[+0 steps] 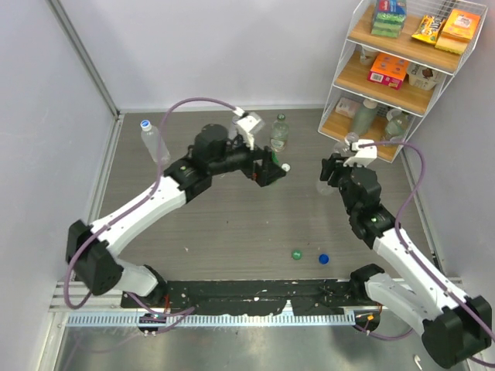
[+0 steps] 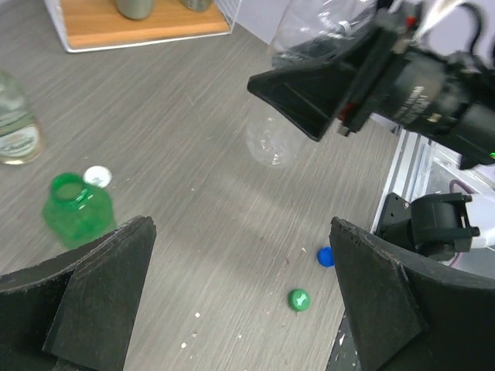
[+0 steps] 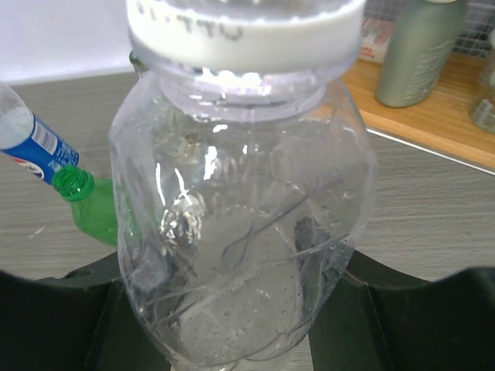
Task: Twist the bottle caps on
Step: Adjust the bottle cap at the center of the board.
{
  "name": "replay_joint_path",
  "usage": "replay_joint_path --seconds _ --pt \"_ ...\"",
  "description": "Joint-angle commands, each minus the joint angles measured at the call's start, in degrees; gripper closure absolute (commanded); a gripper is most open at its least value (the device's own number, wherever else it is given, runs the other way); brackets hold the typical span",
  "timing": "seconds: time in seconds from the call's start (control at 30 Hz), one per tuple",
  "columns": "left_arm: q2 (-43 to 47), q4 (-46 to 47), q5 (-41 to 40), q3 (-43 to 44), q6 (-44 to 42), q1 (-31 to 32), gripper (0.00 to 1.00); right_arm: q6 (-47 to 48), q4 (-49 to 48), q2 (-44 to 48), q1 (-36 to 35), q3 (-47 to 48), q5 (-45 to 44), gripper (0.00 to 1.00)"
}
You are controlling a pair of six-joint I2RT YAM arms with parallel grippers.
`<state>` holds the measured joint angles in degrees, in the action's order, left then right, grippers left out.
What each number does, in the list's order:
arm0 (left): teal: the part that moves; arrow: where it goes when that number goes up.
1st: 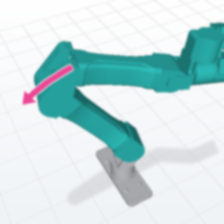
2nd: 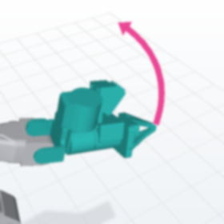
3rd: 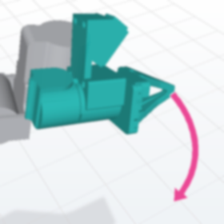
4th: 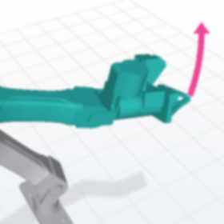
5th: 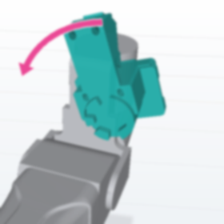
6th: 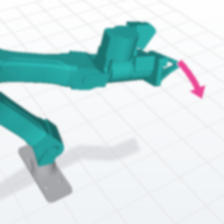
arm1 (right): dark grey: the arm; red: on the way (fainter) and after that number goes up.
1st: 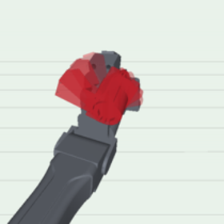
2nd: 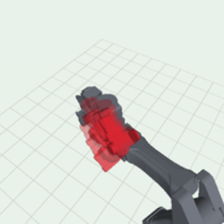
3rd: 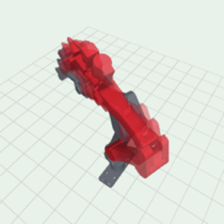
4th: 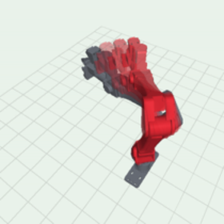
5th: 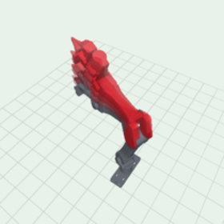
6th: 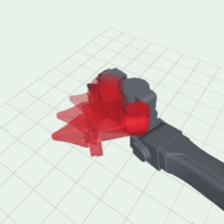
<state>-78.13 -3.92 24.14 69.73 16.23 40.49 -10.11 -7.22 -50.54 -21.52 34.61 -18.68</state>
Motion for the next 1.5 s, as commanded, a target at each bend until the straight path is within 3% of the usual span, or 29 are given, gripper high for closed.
replay_joint_path --seconds 0.0,0.1,0.2,0.37,0.53,0.63,0.8,0.97,1.23,1.33,1.47 --pt "-8.9 -6.2 -4.7 8.8 -3.5 5.0 0.00 -3.5 4.8 9.5 0.2 0.5 -7.3 0.99" --pt "-16.9 -7.2 -6.4 15.1 -5.8 6.8 0.00 -4.7 11.5 13.9 0.2 1.4 -10.9 0.99" --pt "-26.5 -13.3 -16.1 26.3 -9.6 10.1 0.01 -5.9 17.5 17.6 0.2 3.0 -12.0 0.99" --pt "-43.5 -23.9 -28.8 48.2 -8.1 11.5 0.09 -5.8 22.1 20.4 0.2 3.8 -10.8 0.99" --pt "-55.8 -31.1 -36.8 63.4 -7.3 12.4 0.16 -5.4 22.8 23.8 0.2 3.2 -11.6 0.99" --pt "-56.2 -31.1 -32.8 63.1 -7.0 13.6 0.16 -3.3 17.6 24.1 0.2 -1.1 -12.5 0.98" --pt "-49.7 -22.8 -27.2 54.3 -5.3 14.1 0.14 -0.9 3.5 22.3 0.2 -9.0 -14.8 0.97" --pt "-49.9 -24.4 -37.0 54.9 -4.8 14.1 0.15 -1.0 3.0 22.0 0.2 -8.5 -10.8 0.97" --pt "-61.0 -32.4 -49.4 67.5 -1.0 14.1 0.26 -1.2 5.3 23.8 0.2 -8.5 -12.5 0.97" --pt "-62.1 -32.4 -50.8 68.0 -0.6 13.8 0.26 -1.1 5.5 23.7 0.2 -8.4 -12.3 0.97" --pt "-62.6 -31.1 -51.8 66.8 0.6 13.0 0.36 -1.1 6.1 22.9 0.1 -8.1 -12.3 0.97"
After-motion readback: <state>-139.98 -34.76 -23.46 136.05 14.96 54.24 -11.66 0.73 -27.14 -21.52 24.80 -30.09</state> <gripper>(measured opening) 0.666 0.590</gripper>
